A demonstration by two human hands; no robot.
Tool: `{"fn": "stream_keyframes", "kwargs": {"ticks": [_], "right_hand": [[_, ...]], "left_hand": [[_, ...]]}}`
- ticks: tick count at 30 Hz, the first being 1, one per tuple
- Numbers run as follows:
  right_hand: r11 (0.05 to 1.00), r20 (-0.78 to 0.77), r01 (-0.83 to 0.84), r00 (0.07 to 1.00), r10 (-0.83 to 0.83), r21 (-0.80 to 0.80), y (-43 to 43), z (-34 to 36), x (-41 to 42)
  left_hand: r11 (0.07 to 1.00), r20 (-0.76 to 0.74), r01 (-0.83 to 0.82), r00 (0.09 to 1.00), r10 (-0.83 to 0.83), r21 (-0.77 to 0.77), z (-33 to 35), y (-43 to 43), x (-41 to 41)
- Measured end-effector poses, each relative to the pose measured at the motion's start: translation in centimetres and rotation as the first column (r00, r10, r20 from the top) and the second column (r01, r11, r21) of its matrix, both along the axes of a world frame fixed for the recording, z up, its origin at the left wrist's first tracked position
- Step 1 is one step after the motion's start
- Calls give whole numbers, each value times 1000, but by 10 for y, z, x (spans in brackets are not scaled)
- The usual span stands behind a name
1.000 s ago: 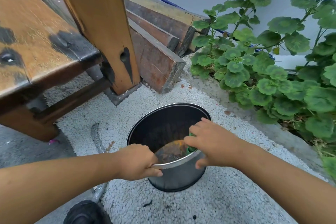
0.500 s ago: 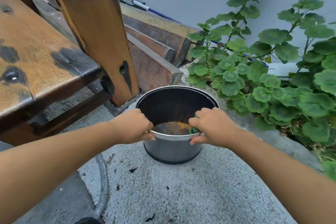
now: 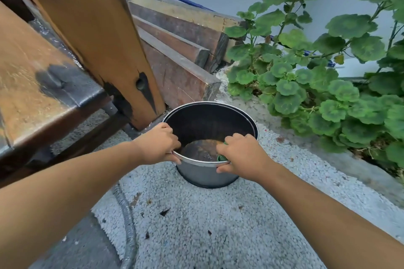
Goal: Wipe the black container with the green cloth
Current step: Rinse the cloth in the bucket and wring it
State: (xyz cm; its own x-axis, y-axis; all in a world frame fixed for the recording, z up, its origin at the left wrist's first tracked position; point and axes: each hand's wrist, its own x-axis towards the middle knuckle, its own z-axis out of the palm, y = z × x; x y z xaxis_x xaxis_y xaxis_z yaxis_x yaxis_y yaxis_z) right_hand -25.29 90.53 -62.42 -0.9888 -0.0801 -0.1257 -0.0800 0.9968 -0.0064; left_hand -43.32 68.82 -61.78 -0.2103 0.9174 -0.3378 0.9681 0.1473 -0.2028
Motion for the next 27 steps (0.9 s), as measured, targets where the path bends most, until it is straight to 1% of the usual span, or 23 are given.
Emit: {"fn": "stream_keyframes", "kwargs": {"ticks": [2,4,6,7,8,10,13,15,17,18,19,20,21,22,23,24,25,26,27], "right_hand": [[999,-22,-49,999,49,-10,5,0,-2],[992,-48,-125,991,124,-11,16,0,-1],[984,-63,-178,982,178,11,26,-2,0],[983,-54,-181,982,182,25,28,-2,0],[984,-45,-178,983,179,25,28,-1,0],[991,-31,-137,990,137,0,25,0,-3],[999,78,-29,996,31,-27,15,16,-3],[997,147,15,989,-3,-81,11,34,-2],[980,169,75,985,-43,-187,11,66,0],[949,174,135,981,-87,-285,11,80,1],[894,188,205,972,-139,-397,13,100,3],[817,217,275,958,-188,-507,13,121,6],[717,251,339,940,-231,-609,13,142,11],[605,287,392,920,-267,-693,12,171,16],[490,312,421,904,-291,-763,10,193,22],[382,317,424,895,-313,-821,7,221,27],[281,311,408,890,-333,-868,1,242,32],[169,315,394,878,-361,-903,-3,269,37],[73,332,386,861,-385,-919,-8,304,41]], "left_hand": [[998,0,-17,1000,17,58,-3,-3,6],[987,3,-28,1000,28,159,-11,-6,21],[965,-31,3,999,5,262,-19,-9,30],[960,-49,12,999,2,278,-20,-9,31],[966,-52,6,999,7,258,-20,-8,31],[987,-52,-27,998,35,155,-17,-5,29],[995,-61,-102,993,102,-6,-5,1,34],[977,-72,-176,983,168,-123,1,8,41],[950,-57,-254,967,247,-183,13,13,48],[935,8,-299,952,306,-189,20,16,54],[915,149,-369,907,393,-165,35,22,59],[869,349,-478,798,491,-129,54,30,66],[784,560,-612,614,556,-108,75,37,72],[663,746,-738,372,553,-124,107,45,78],[542,876,-820,111,470,-187,135,50,86],[449,936,-854,-111,333,-261,171,54,96],[399,942,-854,-282,180,-333,199,56,107],[369,903,-833,-427,43,-412,231,54,116],[348,841,-803,-536,-67,-484,271,49,126]]}}
